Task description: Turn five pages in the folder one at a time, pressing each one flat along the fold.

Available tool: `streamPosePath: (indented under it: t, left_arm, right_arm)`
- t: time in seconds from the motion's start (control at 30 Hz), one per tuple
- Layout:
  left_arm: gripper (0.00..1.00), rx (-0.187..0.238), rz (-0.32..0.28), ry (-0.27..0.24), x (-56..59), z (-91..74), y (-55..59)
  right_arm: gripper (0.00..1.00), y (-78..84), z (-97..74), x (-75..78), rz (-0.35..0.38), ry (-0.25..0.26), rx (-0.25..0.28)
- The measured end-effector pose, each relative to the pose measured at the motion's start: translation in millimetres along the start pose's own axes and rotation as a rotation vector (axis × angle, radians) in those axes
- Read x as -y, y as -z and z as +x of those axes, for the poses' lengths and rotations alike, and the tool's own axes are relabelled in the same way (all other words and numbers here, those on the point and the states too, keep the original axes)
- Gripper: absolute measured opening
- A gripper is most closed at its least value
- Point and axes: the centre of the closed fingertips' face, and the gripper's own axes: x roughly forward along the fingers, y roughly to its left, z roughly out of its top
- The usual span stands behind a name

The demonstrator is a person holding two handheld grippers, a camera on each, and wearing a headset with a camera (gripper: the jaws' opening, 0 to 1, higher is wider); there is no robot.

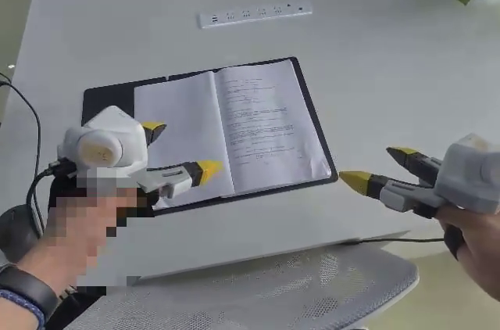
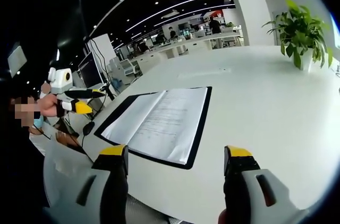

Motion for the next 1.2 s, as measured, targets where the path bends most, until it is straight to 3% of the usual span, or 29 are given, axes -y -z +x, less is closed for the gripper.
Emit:
streamPosePath:
  t: [0.3,0.6,1.0,1.2]
  left_arm:
    - [0.66,-0.042,0.058,0.088,28.7,37.9,-0.3]
    - [0.61,-0.047,0.051,0.131,47.6,73.1,-7.9]
    - [0.57,-0.078,0.03,0.149,78.7,127.7,-1.7]
    - [0.53,-0.109,0.029,0.142,98.6,158.3,14.5]
  right_arm:
    - [0.72,4.6,-3.7,3.6,0.022,0.006,0.0]
    - [0.7,8.5,-7.1,10.3,0.046,0.009,0.002]
    - [0.71,6.3,-4.8,12.0,0.053,0.016,0.017]
    - [0.71,7.3,-4.1,12.4,0.054,0.013,0.015]
